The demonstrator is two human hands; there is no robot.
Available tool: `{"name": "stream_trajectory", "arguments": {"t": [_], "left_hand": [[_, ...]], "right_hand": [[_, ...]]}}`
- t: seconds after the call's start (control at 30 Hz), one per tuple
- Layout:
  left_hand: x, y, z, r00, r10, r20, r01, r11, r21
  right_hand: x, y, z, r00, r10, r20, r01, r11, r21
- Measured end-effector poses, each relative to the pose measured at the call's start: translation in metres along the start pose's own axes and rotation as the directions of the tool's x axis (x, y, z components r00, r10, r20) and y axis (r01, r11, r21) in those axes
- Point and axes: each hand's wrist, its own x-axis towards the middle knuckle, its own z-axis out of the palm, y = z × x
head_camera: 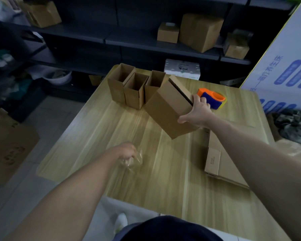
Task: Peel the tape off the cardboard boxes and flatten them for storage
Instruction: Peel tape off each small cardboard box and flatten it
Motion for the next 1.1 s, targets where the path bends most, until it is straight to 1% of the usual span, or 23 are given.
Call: {"name": "stream_trajectory", "arguments": {"t": [0.07,0.1,0.13,0.17,0.2,0.23,0.27,0.33,0.37,0.53,0.63,0.73,0.83,0.87,0.97,1.1], "left_hand": [[-0.008,0.008,0.003,0.988,-0.065,0.136,0.087,0.983,-0.159],[-0.008,0.010,0.005,0.982,-0.068,0.174,0.100,0.978,-0.183],[-0.004,0.010,0.007,0.986,-0.069,0.151,0.098,0.976,-0.196],[-0.001,0.010,0.007,0.994,-0.079,0.075,0.092,0.978,-0.188],[-0.002,0.010,0.006,0.996,-0.080,-0.040,0.071,0.981,-0.182],[0.002,0.007,0.003,0.982,-0.066,-0.176,0.038,0.986,-0.163],[0.002,0.004,-0.001,0.959,-0.051,-0.278,0.022,0.994,-0.105],[-0.002,0.000,-0.007,0.920,-0.017,-0.392,0.010,1.000,-0.021],[-0.005,-0.001,-0.010,0.913,-0.012,-0.409,0.007,1.000,-0.013],[-0.004,-0.011,-0.010,0.884,-0.014,-0.467,0.024,1.000,0.016],[-0.013,-0.011,-0.007,0.880,-0.004,-0.474,0.047,0.996,0.079],[-0.018,-0.013,-0.009,0.896,-0.020,-0.443,0.073,0.992,0.104],[-0.021,-0.015,-0.014,0.924,-0.028,-0.381,0.116,0.970,0.212],[-0.023,-0.016,-0.016,0.925,-0.035,-0.379,0.128,0.966,0.223],[-0.024,-0.021,-0.022,0.903,0.000,-0.430,0.129,0.954,0.270],[-0.033,-0.022,-0.030,0.845,0.033,-0.533,0.175,0.925,0.336]], "right_hand": [[0.002,-0.005,0.001,1.000,-0.005,0.031,0.003,0.998,0.070],[0.003,-0.006,0.002,0.999,-0.005,0.052,-0.001,0.994,0.110],[0.005,-0.007,0.003,0.997,-0.008,0.074,-0.003,0.989,0.148],[0.005,-0.008,0.003,0.996,-0.012,0.094,-0.006,0.983,0.185],[0.005,-0.008,0.002,0.993,-0.017,0.114,-0.008,0.976,0.216],[0.005,-0.008,0.002,0.991,-0.021,0.134,-0.011,0.972,0.235],[0.004,-0.008,0.002,0.989,-0.027,0.147,-0.009,0.971,0.239],[0.003,-0.008,0.004,0.987,-0.035,0.155,0.001,0.977,0.211],[0.002,-0.008,0.006,0.987,-0.037,0.159,0.005,0.980,0.197],[-0.003,-0.013,0.016,0.980,-0.054,0.191,0.017,0.981,0.193],[-0.005,-0.016,0.018,0.978,-0.059,0.198,0.021,0.982,0.186],[-0.007,-0.021,0.019,0.978,-0.063,0.200,0.025,0.982,0.187],[-0.009,-0.026,0.023,0.978,-0.067,0.199,0.029,0.982,0.185],[-0.011,-0.028,0.024,0.977,-0.069,0.201,0.031,0.982,0.186],[-0.014,-0.035,0.031,0.977,-0.072,0.203,0.033,0.981,0.189],[-0.018,-0.045,0.037,0.979,-0.063,0.192,0.029,0.984,0.174]]}}
